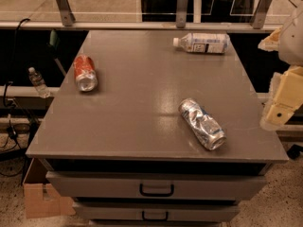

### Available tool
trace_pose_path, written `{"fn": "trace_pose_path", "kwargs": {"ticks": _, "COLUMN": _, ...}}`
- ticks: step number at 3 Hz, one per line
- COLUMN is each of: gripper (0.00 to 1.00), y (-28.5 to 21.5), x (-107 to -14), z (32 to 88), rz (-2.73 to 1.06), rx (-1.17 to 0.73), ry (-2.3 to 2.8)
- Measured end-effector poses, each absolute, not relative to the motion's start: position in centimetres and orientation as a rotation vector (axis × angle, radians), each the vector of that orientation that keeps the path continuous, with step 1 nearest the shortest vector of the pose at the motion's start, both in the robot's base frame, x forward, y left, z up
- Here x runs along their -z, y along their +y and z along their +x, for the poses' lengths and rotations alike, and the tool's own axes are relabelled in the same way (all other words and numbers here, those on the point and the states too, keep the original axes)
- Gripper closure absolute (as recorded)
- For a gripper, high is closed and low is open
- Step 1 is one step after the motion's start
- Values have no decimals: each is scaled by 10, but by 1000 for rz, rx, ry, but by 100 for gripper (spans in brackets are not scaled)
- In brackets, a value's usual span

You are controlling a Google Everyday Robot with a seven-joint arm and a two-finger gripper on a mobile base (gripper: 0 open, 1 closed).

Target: Place redbull can upright

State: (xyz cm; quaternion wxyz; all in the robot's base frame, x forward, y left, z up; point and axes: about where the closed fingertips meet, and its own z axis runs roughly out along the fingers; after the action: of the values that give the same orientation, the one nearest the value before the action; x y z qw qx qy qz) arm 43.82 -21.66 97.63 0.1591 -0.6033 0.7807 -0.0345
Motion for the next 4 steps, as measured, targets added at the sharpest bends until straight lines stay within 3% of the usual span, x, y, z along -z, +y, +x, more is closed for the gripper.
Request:
{"fn": "trace_pose_path", "kwargs": {"ticks": 2, "gripper": 0, "y": -201, "x": -959, "z": 441, "rz": -1638, "rx": 29, "ry": 2295}}
{"fn": "trace_pose_path", "kwargs": {"ticks": 4, "gripper": 0, "y": -141, "x": -905, "z": 467, "rz": -1454, "rx": -38, "ry": 2495}}
